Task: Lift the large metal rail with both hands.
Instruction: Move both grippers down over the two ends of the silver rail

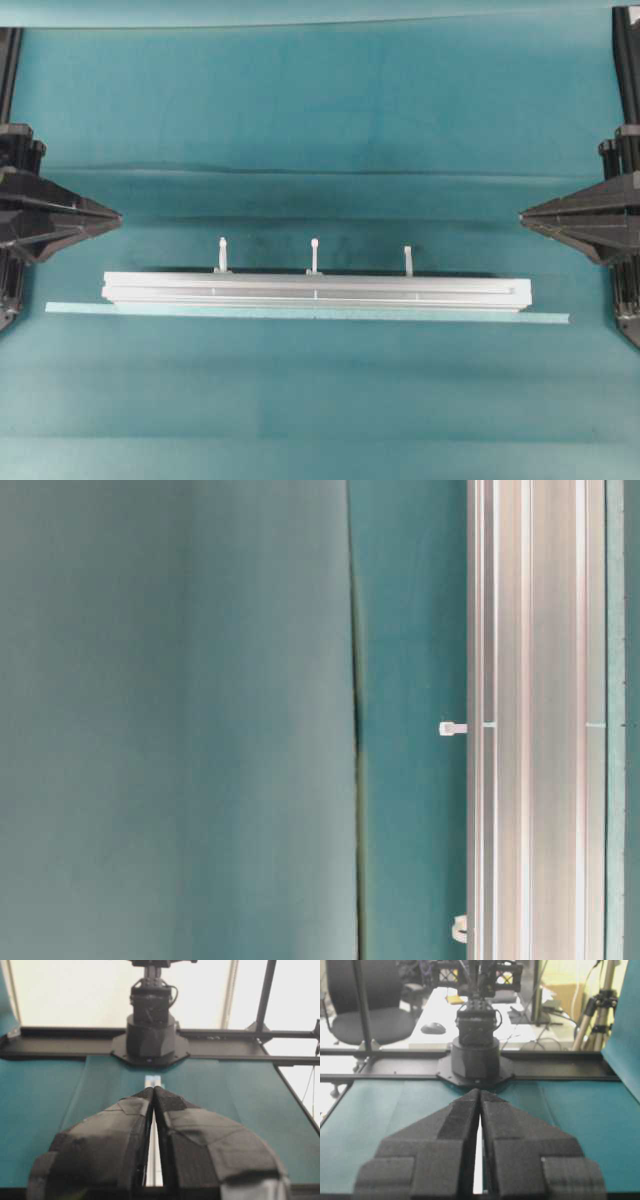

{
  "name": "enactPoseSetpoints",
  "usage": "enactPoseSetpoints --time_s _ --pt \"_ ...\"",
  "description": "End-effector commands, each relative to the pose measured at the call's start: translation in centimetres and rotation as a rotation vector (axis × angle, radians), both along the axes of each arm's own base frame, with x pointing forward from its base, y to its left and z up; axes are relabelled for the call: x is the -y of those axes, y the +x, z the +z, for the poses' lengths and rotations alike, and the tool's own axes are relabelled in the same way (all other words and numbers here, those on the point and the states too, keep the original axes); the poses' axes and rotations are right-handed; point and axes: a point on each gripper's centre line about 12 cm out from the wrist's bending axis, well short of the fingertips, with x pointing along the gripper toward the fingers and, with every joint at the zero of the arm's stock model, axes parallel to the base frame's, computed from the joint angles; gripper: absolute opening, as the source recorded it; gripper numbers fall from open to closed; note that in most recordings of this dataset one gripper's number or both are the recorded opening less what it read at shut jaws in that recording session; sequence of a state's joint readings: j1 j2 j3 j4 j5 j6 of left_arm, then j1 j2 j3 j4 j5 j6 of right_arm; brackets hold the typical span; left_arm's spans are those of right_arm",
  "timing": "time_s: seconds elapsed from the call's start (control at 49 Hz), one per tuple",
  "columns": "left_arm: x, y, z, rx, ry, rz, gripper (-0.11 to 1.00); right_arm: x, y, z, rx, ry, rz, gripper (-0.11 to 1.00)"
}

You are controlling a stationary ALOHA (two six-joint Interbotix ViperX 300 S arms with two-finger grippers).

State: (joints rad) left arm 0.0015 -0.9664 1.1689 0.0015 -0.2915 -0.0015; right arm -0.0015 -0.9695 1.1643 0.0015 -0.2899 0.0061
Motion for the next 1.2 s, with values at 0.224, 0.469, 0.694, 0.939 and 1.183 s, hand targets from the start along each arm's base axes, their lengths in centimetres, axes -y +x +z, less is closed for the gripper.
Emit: enactPoseSetpoints --time_s 0.224,0.469,0.694,0.939,1.183 --pt "-0.1 2.5 1.3 -0.271 -0.084 0.01 -0.01 0.3 1.4 0.0 -0.211 0.1 -0.018 0.0" --pt "-0.2 3.8 1.4 -0.485 -0.083 0.022 -0.01 0.8 3.5 -1.0 -0.49 0.116 -0.039 0.0" --pt "-0.2 5.6 0.3 -0.643 -0.076 0.029 -0.01 0.6 5.4 -3.2 -0.787 0.145 -0.04 0.0" --pt "0.0 6.5 -2.4 -0.919 -0.069 0.037 -0.01 0.5 7.1 -5.5 -1.152 0.156 -0.038 0.0" --pt "0.0 7.2 -3.6 -1.082 -0.064 0.045 -0.01 0.6 9.2 -5.6 -1.276 0.151 -0.036 0.0"
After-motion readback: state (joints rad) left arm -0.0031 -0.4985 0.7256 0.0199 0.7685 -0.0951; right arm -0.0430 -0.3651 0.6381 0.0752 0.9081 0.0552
